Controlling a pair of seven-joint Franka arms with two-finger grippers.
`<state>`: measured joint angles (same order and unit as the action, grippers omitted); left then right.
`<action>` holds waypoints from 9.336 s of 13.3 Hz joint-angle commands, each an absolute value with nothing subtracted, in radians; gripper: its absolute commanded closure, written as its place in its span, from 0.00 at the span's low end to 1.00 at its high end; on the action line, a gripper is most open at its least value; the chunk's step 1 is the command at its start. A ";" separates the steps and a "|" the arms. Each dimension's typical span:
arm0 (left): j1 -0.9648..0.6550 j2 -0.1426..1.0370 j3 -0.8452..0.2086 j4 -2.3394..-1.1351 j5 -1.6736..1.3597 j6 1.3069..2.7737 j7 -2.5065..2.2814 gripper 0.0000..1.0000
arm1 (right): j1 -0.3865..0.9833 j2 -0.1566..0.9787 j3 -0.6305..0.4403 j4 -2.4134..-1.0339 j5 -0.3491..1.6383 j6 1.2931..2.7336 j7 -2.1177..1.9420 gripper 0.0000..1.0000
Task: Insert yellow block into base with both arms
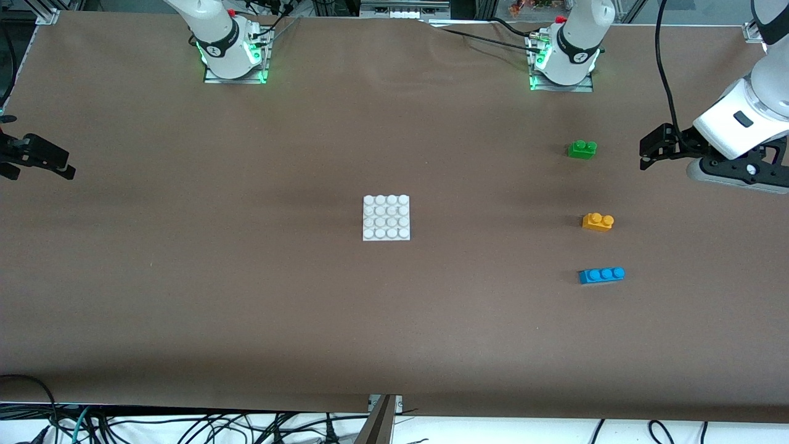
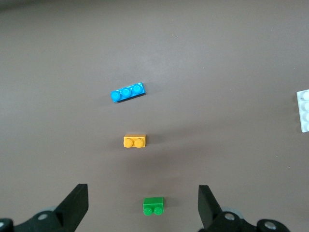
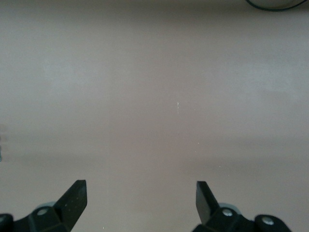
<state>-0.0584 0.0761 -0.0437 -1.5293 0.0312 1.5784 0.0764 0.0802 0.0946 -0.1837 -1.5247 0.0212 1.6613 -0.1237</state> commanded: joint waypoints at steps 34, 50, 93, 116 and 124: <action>0.020 0.149 0.003 -2.143 -0.015 2.189 0.127 0.00 | 0.061 0.098 -0.166 -1.523 0.014 1.647 -0.133 0.00; 0.046 0.328 0.005 -2.266 -0.014 2.531 0.129 0.00 | 0.055 0.098 -0.166 -1.523 0.017 1.647 -0.137 0.00; -0.535 0.382 0.005 -1.932 -0.195 2.396 -0.467 1.00 | 0.054 0.100 -0.167 -1.525 0.018 1.647 -0.133 0.00; -0.819 0.810 0.005 -1.411 -0.069 2.250 -0.942 1.00 | 0.054 0.100 -0.167 -1.525 0.018 1.647 -0.132 0.00; -0.828 0.853 0.005 -1.370 -0.069 2.256 -0.928 1.00 | 0.054 0.100 -0.167 -1.526 0.017 1.647 -0.132 0.00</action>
<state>-0.8143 0.8237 -0.0037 -1.4118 -0.0804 2.2720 -0.9354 0.0674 0.1072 -0.1793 -1.5247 0.0194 1.6585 -0.1262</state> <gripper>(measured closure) 0.322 0.000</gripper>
